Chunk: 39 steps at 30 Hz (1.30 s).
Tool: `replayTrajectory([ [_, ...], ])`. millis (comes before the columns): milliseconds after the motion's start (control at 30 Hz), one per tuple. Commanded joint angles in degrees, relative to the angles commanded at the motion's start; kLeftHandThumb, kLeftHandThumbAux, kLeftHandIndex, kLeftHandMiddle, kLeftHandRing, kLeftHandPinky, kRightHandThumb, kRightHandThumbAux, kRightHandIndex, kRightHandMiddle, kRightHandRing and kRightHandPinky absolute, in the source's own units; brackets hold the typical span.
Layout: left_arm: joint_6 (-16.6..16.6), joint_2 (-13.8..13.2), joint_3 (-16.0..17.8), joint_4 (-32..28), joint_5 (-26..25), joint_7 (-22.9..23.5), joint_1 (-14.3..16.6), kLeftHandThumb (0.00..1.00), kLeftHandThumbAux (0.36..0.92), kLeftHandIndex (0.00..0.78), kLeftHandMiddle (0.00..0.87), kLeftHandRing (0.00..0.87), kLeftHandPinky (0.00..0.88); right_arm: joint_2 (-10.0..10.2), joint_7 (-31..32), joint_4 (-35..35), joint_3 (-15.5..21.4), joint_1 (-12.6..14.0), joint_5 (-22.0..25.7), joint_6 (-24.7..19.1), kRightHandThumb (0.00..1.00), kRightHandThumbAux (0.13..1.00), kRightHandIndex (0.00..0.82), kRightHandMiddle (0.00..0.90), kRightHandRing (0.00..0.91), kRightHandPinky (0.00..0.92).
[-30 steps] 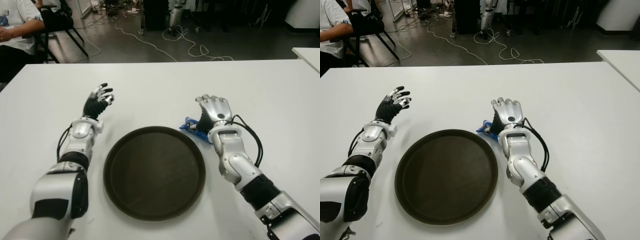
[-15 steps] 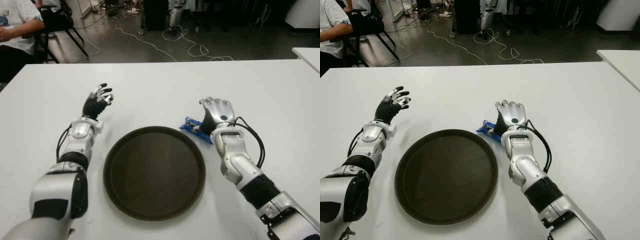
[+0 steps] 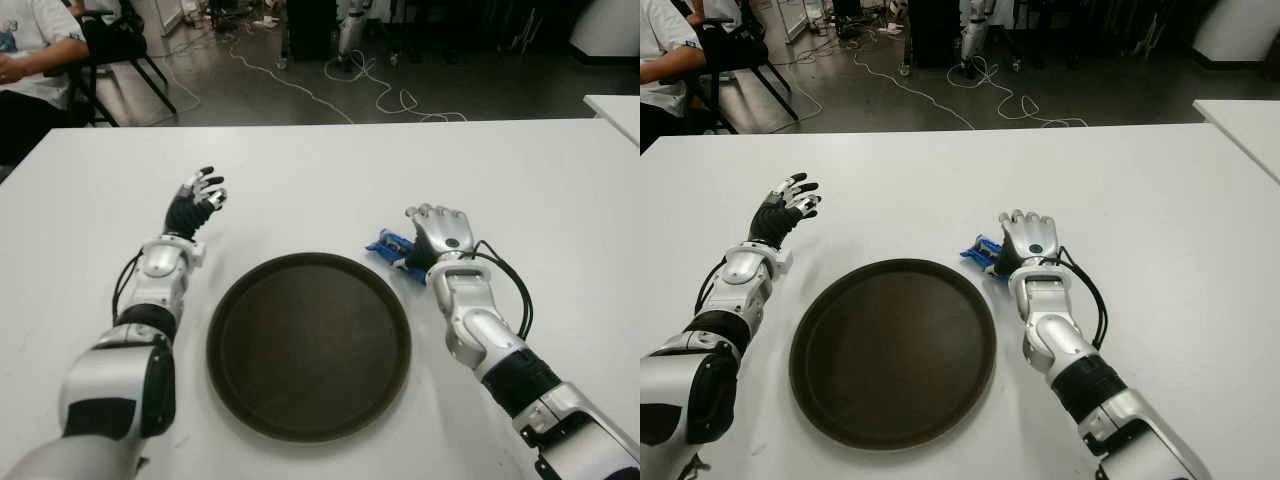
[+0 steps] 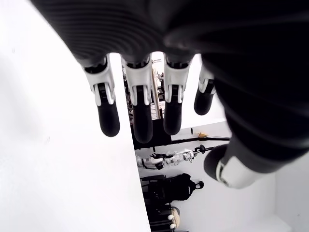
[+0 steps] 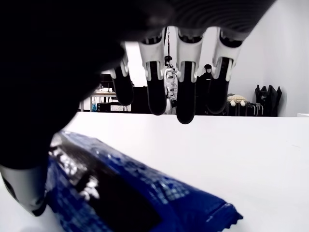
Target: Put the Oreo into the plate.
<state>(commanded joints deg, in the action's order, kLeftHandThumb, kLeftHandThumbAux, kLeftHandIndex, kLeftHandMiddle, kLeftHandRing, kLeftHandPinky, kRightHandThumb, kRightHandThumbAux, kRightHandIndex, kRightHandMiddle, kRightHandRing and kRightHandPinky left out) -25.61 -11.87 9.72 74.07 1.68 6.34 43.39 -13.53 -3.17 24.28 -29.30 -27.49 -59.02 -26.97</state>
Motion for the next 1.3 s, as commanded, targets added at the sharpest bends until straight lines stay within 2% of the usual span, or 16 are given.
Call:
replayTrajectory([
  [400, 0.3, 0.2, -0.2, 0.0, 0.1, -0.6, 0.1, 0.129, 0.666, 0.089, 0.182, 0.183, 0.204, 0.0, -2.1, 4.4, 1.1, -1.5, 1.9, 2.2, 0.0, 0.628, 0.231, 0.25, 0.262, 0.283],
  [833, 0.0, 0.3, -0.5, -0.1, 0.3, -1.1, 0.1, 0.154, 0.67, 0.101, 0.199, 0.2, 0.215, 0.6, -2.9, 10.4, 1.2, -4.4, 4.1, 2.0, 0.0, 0.593, 0.176, 0.189, 0.21, 0.236],
  [1133, -0.1, 0.3, -0.9, 0.0, 0.4, -1.3, 0.0, 0.161, 0.671, 0.106, 0.199, 0.196, 0.211, 0.8, -4.3, 11.2, 1.6, -4.7, 5.9, 2.6, 0.0, 0.617, 0.192, 0.19, 0.201, 0.224],
  [1300, -0.4, 0.3, -1.1, 0.0, 0.4, -1.4, 0.0, 0.158, 0.676, 0.1, 0.188, 0.189, 0.205, 0.6, -5.2, 12.3, 2.2, -4.8, 8.3, 5.1, 0.0, 0.633, 0.204, 0.207, 0.218, 0.244],
])
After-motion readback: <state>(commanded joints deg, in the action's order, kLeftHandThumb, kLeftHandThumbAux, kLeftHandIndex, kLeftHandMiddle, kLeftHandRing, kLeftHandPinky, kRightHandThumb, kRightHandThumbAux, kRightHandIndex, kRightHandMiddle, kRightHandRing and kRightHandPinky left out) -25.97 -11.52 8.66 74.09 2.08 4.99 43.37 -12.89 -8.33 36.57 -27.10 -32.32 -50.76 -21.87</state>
